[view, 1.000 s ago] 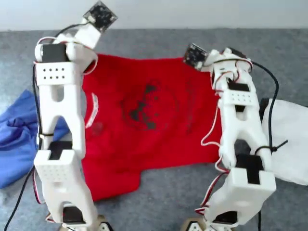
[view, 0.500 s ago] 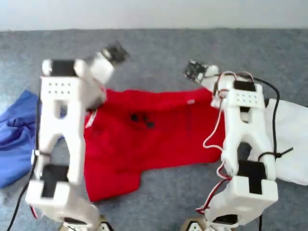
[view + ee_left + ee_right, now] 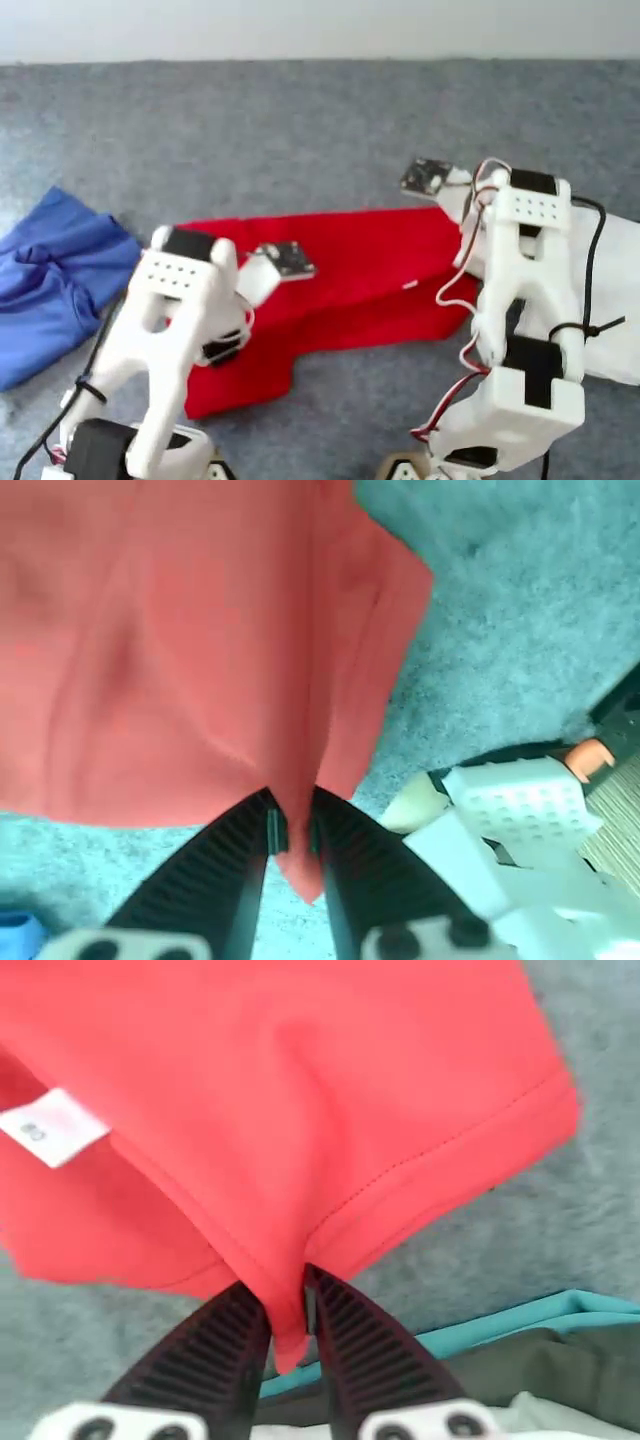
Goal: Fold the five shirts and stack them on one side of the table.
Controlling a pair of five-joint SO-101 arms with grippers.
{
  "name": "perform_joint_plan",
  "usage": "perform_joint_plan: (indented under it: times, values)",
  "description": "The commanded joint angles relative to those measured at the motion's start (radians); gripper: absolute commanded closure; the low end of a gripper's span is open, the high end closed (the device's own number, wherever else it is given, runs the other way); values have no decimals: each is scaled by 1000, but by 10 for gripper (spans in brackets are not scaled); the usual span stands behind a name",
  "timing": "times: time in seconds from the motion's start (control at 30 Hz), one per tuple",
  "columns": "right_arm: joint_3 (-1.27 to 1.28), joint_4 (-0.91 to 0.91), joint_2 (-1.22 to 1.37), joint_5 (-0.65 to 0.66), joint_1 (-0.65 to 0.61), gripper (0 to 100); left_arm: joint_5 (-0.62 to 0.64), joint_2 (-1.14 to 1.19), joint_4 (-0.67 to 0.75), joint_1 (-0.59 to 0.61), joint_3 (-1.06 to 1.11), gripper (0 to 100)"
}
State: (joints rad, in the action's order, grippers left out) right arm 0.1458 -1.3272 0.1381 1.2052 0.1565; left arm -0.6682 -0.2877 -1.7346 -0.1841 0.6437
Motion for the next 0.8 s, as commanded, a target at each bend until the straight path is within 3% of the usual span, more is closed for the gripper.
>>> perform_joint_plan:
  times: [0.0, 0.23, 0.37, 0.77]
  values:
    - [-5, -41, -74, 8, 27, 990, -6, -26, -23, -3, 5, 984]
    - [-5, -122, -79, 55, 33, 990, -40, -25, -23, 28, 24, 981]
    - [-6, -165, -79, 74, 41, 990, -130, -25, -23, 60, 67, 962]
    - [-5, -165, -70, 84, 54, 990, -218, -25, -23, 20, 94, 959]
